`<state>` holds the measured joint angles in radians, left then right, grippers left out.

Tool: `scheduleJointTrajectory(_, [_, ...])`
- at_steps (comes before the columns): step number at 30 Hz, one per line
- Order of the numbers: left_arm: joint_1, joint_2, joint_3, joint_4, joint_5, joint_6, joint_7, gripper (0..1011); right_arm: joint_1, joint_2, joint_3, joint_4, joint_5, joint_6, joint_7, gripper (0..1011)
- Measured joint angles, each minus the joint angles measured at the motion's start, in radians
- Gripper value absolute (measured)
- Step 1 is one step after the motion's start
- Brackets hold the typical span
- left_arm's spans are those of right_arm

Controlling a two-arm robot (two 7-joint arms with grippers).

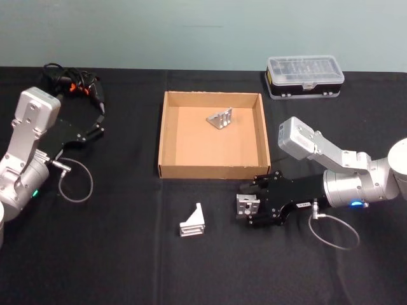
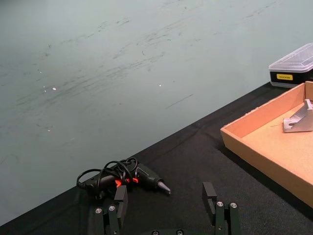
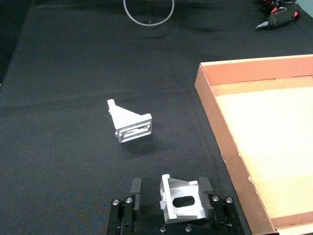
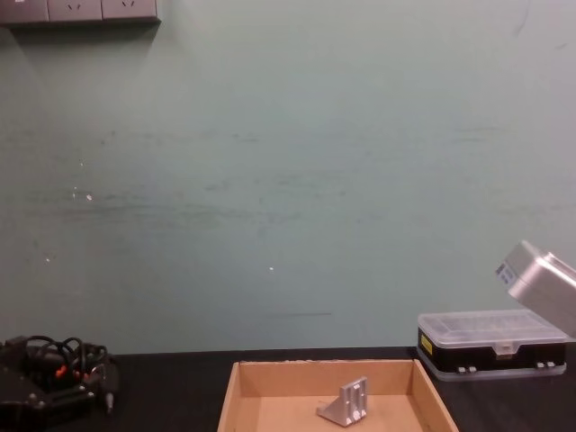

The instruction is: Use one hand to pick up the angle iron from the table and place it into the box.

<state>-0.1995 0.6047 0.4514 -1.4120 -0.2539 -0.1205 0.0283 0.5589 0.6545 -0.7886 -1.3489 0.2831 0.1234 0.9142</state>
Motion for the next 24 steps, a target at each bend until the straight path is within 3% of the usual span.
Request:
scheduleJointTrajectory(19, [0.0, 0.0, 0.0, 0.0, 0.0, 0.0, 0.0, 1000, 0.011, -0.013, -0.005, 0.024, 0.003, -0.005, 0.003, 149])
scheduleJointTrajectory(24, [0.0, 0.0, 0.0, 0.0, 0.0, 0.0, 0.0, 1000, 0.011, -0.013, -0.005, 0.025, 0.004, -0.005, 0.002, 123])
